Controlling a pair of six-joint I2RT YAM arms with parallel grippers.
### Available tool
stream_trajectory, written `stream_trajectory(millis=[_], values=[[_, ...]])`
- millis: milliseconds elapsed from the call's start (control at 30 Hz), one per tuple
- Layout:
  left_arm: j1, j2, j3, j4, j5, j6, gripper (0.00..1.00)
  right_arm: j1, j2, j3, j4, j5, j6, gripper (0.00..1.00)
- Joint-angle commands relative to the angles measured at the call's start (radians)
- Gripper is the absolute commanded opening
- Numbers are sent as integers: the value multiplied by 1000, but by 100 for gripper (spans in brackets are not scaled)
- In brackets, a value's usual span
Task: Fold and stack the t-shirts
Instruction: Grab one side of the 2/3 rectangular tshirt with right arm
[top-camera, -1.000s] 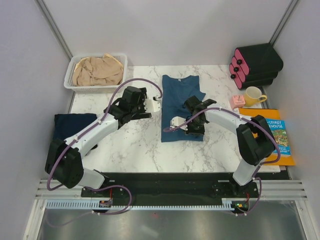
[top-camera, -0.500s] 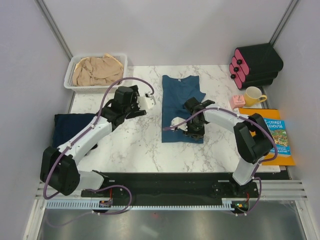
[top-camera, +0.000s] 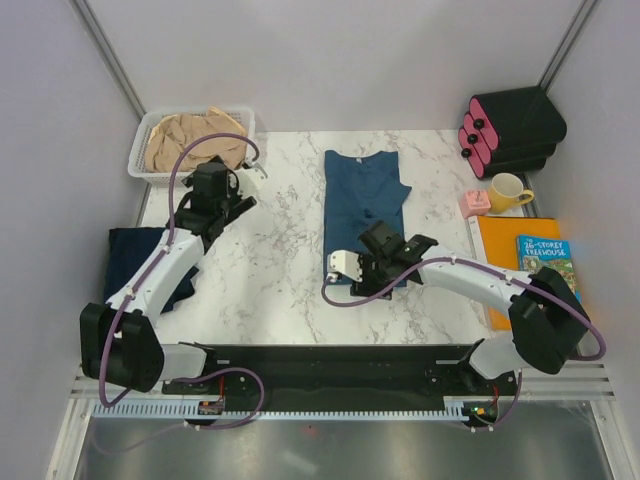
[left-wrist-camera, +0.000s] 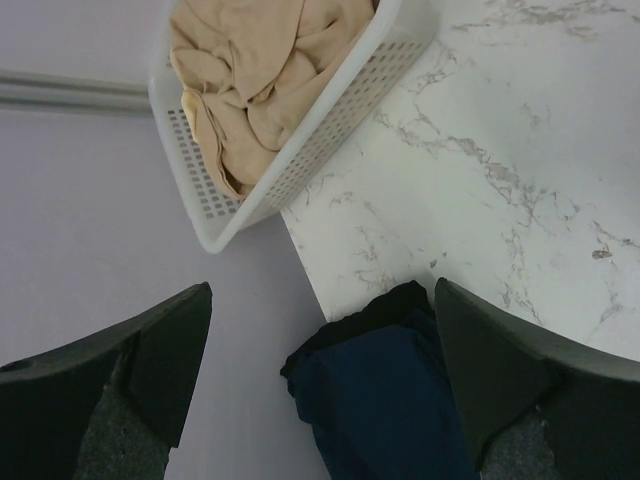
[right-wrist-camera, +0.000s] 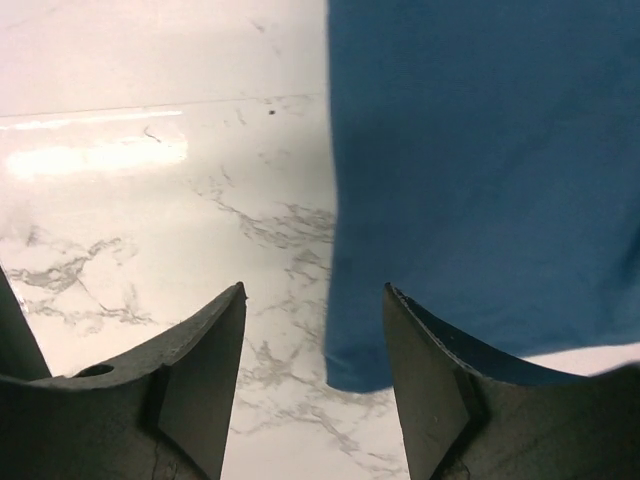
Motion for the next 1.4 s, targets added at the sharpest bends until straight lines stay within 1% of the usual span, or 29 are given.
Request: stream_trajectory(millis=[0, 167, 267, 400, 600, 633, 700, 800, 833, 900, 933, 967, 1000, 1033, 1067, 1100, 1133, 1167, 1200, 1233, 1267, 1333, 1367], values=[[39, 3, 49, 32, -36, -91, 99, 43, 3, -100, 262, 99, 94, 65], [47, -14, 34, 27, -32, -94, 100, 83, 40, -147, 400, 231, 107, 65], [50, -24, 26, 24, -26, -99, 100, 97, 57, -193, 459, 272, 85, 68], [50, -21, 28, 26, -26, -100, 100, 120, 81, -255, 534, 306, 50, 68], [57, -10, 43, 27, -13, -93, 100, 132, 86, -304, 549, 326, 36, 68], [59, -7, 46, 27, -12, -93, 100, 132, 86, -308, 551, 326, 30, 67], [62, -1, 52, 29, -10, -94, 100, 132, 92, -327, 569, 337, 24, 62], [64, 13, 60, 36, -6, -89, 100, 131, 100, -331, 569, 340, -4, 51], [65, 16, 63, 41, -6, -86, 100, 132, 100, -330, 562, 337, -14, 39], [70, 22, 71, 50, -3, -76, 100, 132, 98, -298, 501, 312, -16, 26], [71, 29, 75, 59, -1, -71, 100, 131, 95, -276, 465, 296, -16, 12], [76, 33, 84, 64, 2, -66, 100, 134, 94, -226, 424, 265, -16, 9], [77, 38, 91, 67, 5, -56, 99, 132, 89, -192, 311, 233, -19, 8], [80, 44, 95, 75, 8, -48, 100, 132, 88, -154, 251, 176, -19, 5], [87, 47, 106, 81, 16, -42, 100, 131, 86, -73, 191, 133, -21, 4], [87, 47, 111, 85, 19, -27, 100, 132, 85, -30, 37, 84, -48, 4], [88, 52, 117, 87, 22, -19, 100, 132, 85, 48, -25, 11, -56, 3], [90, 56, 129, 90, 31, -14, 100, 132, 86, 87, -150, -20, -62, 3], [91, 59, 134, 95, 33, -2, 100, 132, 86, 121, -205, -46, -100, 3], [91, 61, 140, 99, 36, 1, 99, 134, 86, 173, -240, -71, -104, 3], [91, 64, 149, 102, 39, 6, 100, 132, 86, 199, -333, -91, -119, 3], [91, 64, 164, 102, 43, 10, 100, 134, 85, 257, -392, -111, -151, 2], [91, 64, 169, 102, 45, 12, 100, 134, 83, 276, -455, -132, -163, 2]])
